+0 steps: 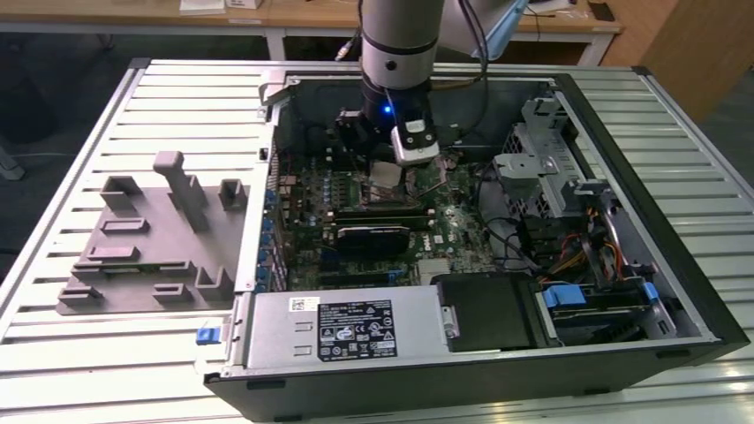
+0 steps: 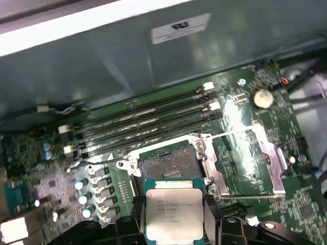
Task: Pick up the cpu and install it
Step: 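Place the cpu into insertion slot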
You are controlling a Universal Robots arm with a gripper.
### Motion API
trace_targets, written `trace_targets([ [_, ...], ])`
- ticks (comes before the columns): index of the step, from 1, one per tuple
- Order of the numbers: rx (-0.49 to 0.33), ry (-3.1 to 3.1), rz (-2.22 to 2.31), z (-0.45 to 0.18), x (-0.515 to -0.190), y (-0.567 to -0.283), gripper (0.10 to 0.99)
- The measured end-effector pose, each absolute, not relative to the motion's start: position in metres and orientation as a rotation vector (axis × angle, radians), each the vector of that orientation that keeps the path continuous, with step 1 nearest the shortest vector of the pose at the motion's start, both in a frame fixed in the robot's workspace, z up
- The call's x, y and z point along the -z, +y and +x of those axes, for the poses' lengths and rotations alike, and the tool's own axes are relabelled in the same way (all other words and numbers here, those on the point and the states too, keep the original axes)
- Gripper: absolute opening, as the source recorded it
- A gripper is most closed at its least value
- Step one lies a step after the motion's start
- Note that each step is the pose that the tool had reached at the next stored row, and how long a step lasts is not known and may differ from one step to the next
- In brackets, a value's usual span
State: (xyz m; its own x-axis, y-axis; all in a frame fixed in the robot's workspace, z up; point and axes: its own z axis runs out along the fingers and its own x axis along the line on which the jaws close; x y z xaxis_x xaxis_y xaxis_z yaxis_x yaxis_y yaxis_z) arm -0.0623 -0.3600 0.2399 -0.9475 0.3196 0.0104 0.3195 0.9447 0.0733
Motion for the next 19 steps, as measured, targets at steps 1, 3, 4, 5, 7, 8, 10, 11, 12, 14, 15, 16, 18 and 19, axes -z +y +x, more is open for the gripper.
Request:
trace_targets([
  [1,-0.116,3.091,0.538,-0.0623,-0.2397,-0.3600,0.541],
  [3,-0.116,3.079,0.593,-0.0623,-0.2393,-0.3600,0.541],
  [4,-0.116,3.073,0.622,-0.0623,-0.2391,-0.3600,0.541],
  [5,-0.116,3.067,0.648,-0.0623,-0.2389,-0.3600,0.541],
  [7,-0.116,3.053,0.704,-0.0623,-0.2384,-0.3600,0.541],
  [8,-0.115,3.046,0.731,-0.0623,-0.2382,-0.3600,0.541],
  [10,-0.115,3.030,0.788,-0.0623,-0.2377,-0.3600,0.541],
  [11,-0.115,3.023,0.815,-0.0623,-0.2375,-0.3600,0.541],
  [12,-0.115,3.015,0.842,-0.0623,-0.2373,-0.3600,0.541],
  [14,-0.115,2.998,0.896,-0.0623,-0.2368,-0.3600,0.541],
  [15,-0.114,2.989,0.922,-0.0623,-0.2366,-0.3600,0.541],
  [16,-0.114,2.979,0.951,-0.0623,-0.2364,-0.3600,0.541],
  [18,-0.114,2.960,1.004,-0.0623,-0.2360,-0.3600,0.541],
  [19,-0.114,2.951,1.030,-0.0623,-0.2357,-0.3600,0.541],
])
